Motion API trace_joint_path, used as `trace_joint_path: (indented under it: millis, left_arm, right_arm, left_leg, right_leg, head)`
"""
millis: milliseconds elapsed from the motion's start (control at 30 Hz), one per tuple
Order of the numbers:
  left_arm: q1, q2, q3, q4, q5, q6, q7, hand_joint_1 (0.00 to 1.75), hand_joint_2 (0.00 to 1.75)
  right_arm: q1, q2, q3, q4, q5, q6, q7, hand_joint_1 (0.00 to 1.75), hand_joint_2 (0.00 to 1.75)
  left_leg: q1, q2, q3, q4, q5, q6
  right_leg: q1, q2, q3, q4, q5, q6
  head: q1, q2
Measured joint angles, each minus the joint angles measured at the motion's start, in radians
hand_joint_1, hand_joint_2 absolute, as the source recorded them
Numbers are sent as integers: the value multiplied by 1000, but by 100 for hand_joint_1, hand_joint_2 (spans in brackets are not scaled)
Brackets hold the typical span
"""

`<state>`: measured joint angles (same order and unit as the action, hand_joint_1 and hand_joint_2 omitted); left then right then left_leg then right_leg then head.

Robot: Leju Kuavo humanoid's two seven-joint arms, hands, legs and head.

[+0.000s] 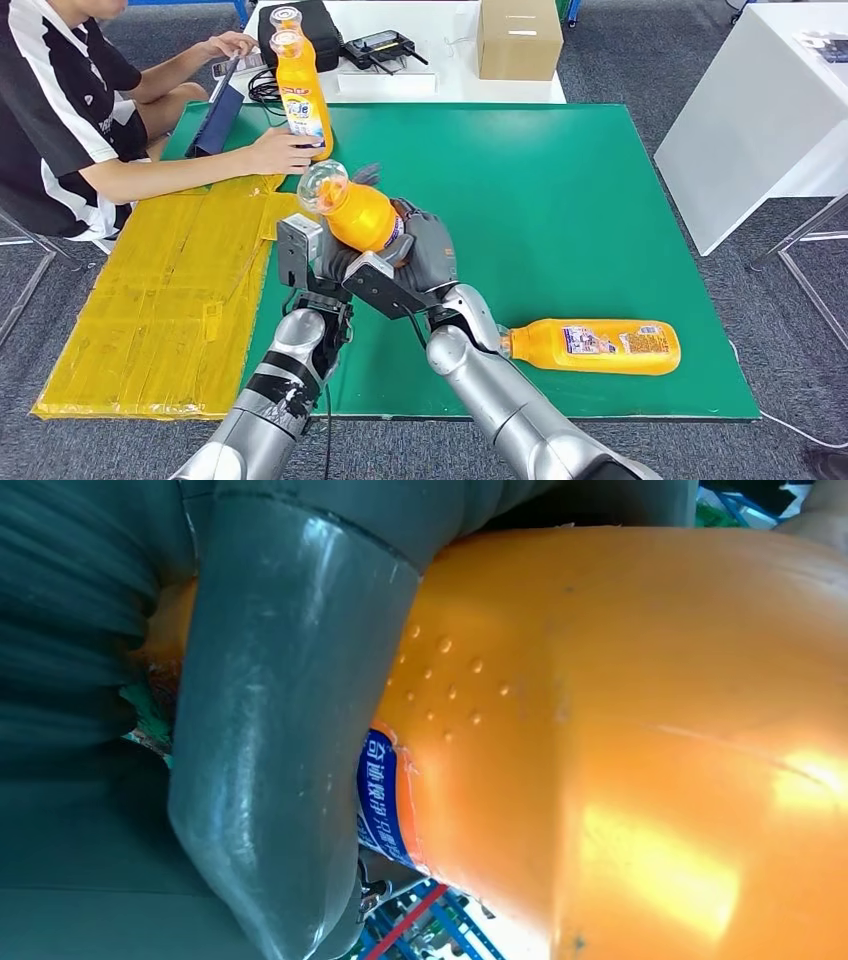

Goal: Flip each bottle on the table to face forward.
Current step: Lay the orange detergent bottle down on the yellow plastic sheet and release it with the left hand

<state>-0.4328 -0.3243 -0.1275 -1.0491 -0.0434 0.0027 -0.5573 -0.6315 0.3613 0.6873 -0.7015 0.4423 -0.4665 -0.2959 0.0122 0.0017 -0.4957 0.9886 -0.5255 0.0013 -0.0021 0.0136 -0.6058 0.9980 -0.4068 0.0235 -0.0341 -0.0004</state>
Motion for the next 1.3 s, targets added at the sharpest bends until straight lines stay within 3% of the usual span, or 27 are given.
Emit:
trace_joint_path:
  millis: [1000, 1300]
  left_arm:
    - [17, 0, 2, -17, -3, 14, -1, 0, 175]
    - [29, 0, 8, -40, -6, 18, -1, 0, 175]
  right_arm:
    - [-10, 0, 20, 28, 7, 0, 4, 175, 175]
    - [0, -1, -20, 38, 85, 2, -4, 175, 175]
  left_leg:
    - [0, 0, 0, 0, 0, 0]
    - [0, 0, 0, 0, 0, 0]
  right_leg:
    - [0, 0, 0, 0, 0, 0]
    - [0, 0, 0, 0, 0, 0]
  head:
    - [0, 0]
    - [0, 0]
